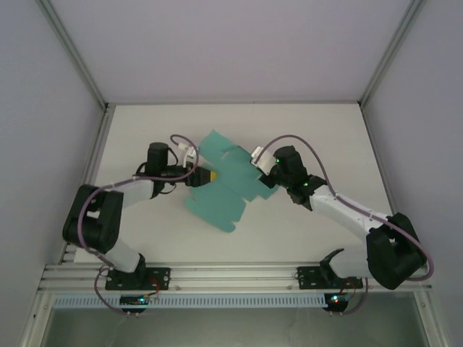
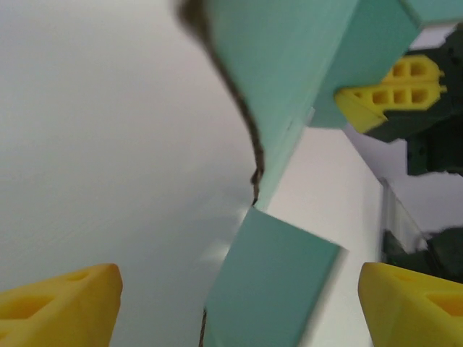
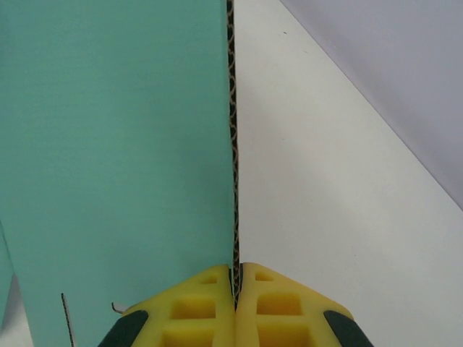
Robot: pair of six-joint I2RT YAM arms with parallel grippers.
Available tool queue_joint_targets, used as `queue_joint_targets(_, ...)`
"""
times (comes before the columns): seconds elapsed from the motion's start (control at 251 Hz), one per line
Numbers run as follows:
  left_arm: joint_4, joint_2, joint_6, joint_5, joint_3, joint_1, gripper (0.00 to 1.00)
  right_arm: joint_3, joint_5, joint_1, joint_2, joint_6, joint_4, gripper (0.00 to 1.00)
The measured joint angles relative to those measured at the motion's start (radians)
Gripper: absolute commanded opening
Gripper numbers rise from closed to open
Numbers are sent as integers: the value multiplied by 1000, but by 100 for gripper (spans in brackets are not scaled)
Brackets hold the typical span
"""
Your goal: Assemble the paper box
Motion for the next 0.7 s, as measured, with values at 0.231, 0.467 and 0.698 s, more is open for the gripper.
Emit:
queue_joint_targets(0.231,-56,-190,-8,-161,-72,155,86,0,-23,-4,-3,0,-8,0)
queue_joint_targets(0.467,18,-16,-42,-29,-61,124,79,1,-22,-4,-3,0,2,0)
queue_joint_targets(0.698,101,111,-66,110,13,30,72,10,4,-9,-2,7,11,0)
